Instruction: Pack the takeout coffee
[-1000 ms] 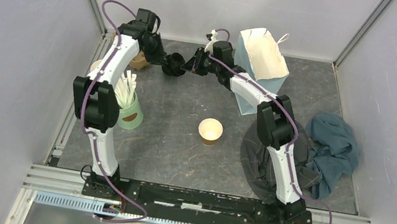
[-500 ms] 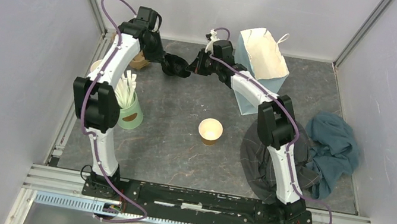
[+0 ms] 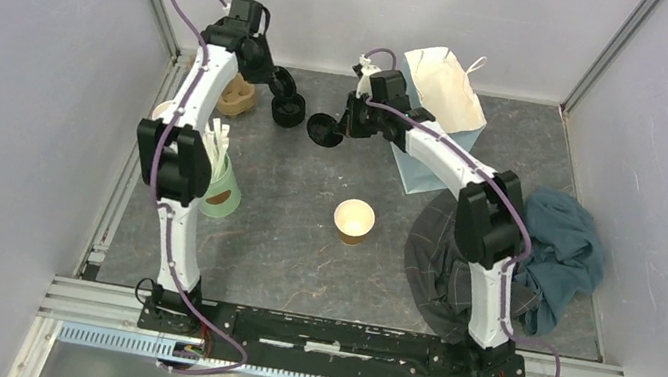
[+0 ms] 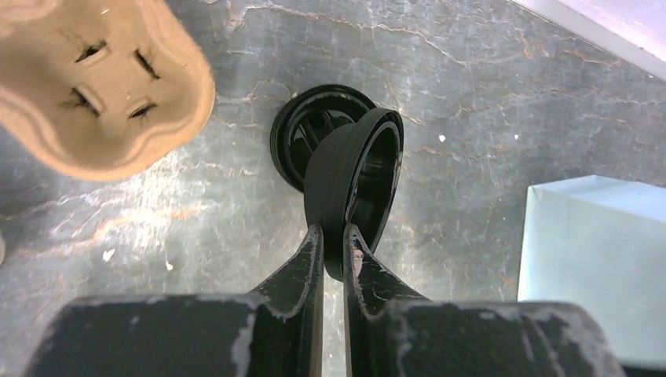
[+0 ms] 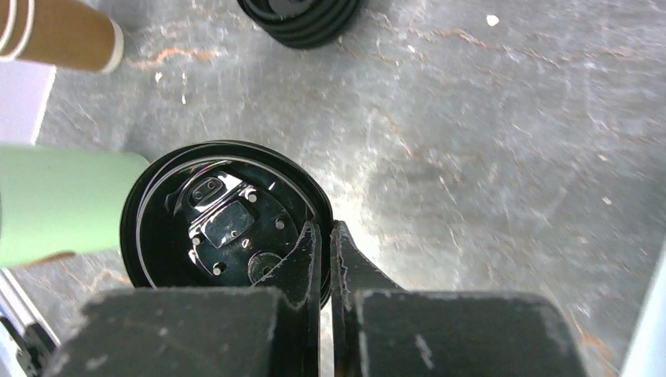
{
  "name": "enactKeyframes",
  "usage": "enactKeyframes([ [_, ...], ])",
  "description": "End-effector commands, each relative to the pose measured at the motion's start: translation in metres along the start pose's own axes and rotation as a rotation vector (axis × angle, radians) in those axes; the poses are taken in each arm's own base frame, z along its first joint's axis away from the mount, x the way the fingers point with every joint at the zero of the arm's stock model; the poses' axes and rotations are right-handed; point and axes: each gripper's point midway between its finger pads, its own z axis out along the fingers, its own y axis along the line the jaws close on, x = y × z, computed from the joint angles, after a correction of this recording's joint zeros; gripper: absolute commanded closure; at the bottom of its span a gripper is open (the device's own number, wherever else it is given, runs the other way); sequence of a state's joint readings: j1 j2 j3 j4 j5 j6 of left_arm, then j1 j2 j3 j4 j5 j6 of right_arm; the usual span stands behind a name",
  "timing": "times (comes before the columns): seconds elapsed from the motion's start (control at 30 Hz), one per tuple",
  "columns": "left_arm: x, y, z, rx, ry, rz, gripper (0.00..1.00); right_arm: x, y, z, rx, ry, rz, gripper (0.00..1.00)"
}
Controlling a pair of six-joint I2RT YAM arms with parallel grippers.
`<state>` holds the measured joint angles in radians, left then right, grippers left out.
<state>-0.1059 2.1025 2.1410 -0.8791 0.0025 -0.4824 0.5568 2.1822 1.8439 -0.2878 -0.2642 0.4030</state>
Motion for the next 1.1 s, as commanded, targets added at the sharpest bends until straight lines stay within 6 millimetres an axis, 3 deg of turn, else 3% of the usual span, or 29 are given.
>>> enactKeyframes([
  [0.0,-0.008,-0.008,0.034,0.041,-0.015,-0.055,0.98,-0.018,0.005,-0.051,0.030,-0.036,-0.136,0.97],
  [0.23,-0.004,-0.010,0.065,0.069,-0.006,-0.115,0.98,-0.018,0.012,-0.073,0.013,-0.029,-0.170,0.97],
  [0.63,0.011,-0.002,0.074,0.058,0.036,-0.138,0.98,-0.019,0.023,-0.080,-0.039,-0.035,-0.163,0.97],
  [1.07,0.013,0.004,0.063,0.045,0.040,-0.105,0.61,-0.024,0.027,-0.084,-0.048,-0.034,-0.182,0.97],
])
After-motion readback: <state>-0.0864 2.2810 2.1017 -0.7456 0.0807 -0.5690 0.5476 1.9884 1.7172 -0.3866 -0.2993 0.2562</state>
